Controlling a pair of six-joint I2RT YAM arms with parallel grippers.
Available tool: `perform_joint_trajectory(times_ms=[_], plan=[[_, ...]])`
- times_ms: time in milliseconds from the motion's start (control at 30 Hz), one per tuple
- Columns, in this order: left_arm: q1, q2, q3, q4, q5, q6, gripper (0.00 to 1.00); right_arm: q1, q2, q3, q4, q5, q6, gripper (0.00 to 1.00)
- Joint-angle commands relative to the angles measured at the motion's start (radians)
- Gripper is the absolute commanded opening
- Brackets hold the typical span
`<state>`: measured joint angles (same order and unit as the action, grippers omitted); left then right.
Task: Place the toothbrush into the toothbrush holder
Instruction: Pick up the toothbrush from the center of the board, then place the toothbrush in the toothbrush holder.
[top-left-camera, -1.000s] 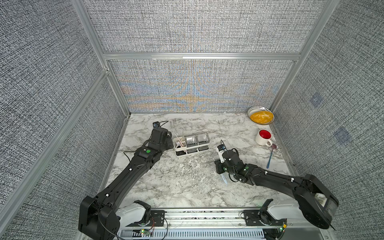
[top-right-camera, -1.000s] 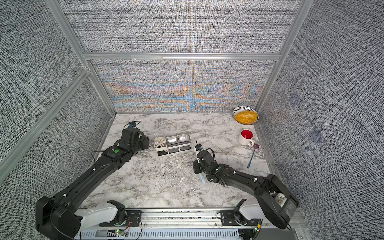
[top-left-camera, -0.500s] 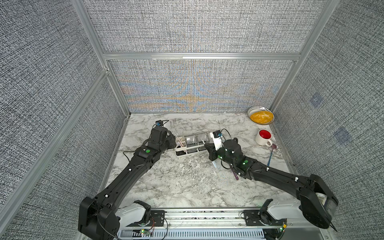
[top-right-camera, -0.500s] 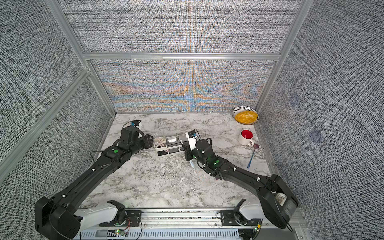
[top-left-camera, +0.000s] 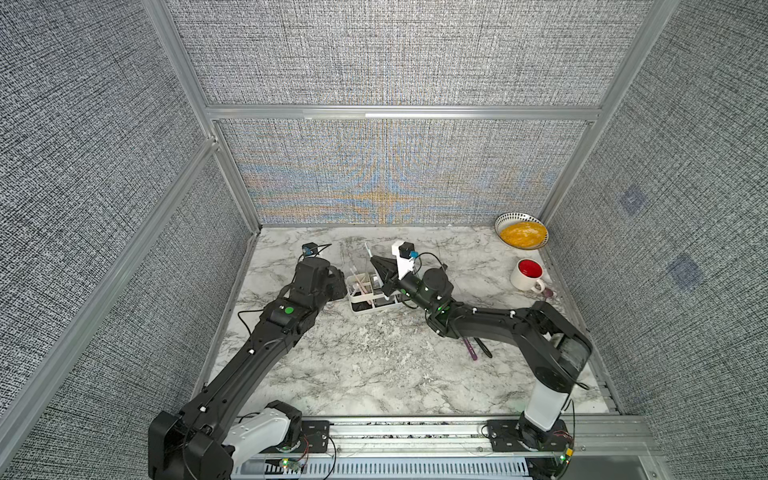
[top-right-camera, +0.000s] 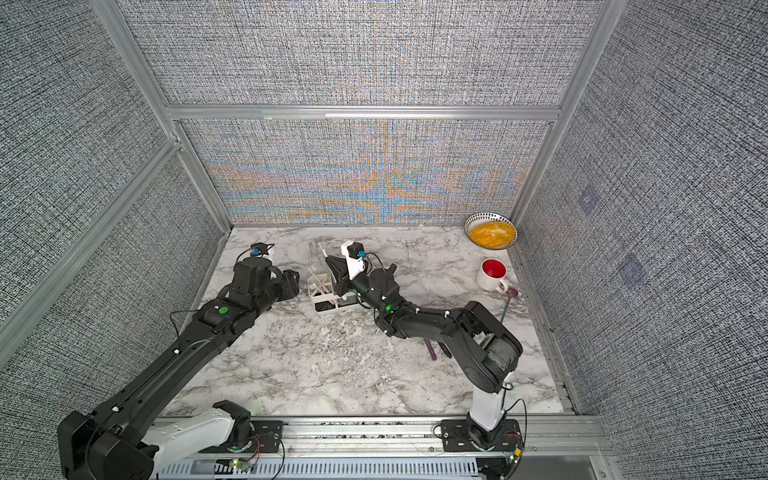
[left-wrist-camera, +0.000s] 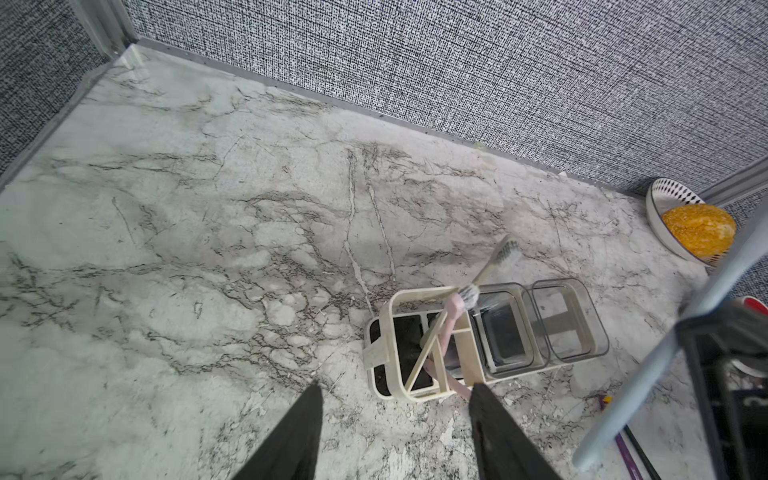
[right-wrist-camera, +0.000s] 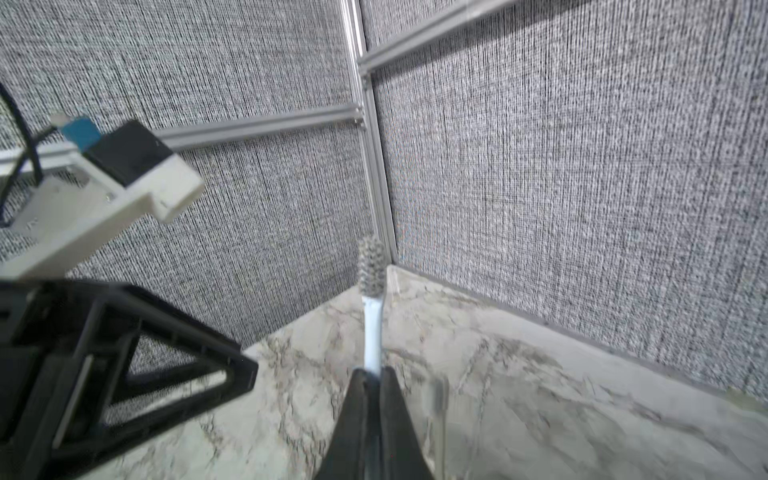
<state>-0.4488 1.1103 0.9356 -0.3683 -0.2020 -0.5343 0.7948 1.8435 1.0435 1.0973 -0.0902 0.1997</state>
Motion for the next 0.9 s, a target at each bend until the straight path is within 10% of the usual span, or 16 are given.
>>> perform_joint_trajectory(times_ms=[0,867], plan=[[0.003,-0.003,-0.007,0.003,-0.045,0.002,0.59,0.007,0.055,0.059,0.167,-0.004,-0.007,0.03],[0.004,0.022,-0.002,0.000,-0.091,0.039,0.59,0.023,0.433,0.218,0.444,0.209,-0.025,0.04]])
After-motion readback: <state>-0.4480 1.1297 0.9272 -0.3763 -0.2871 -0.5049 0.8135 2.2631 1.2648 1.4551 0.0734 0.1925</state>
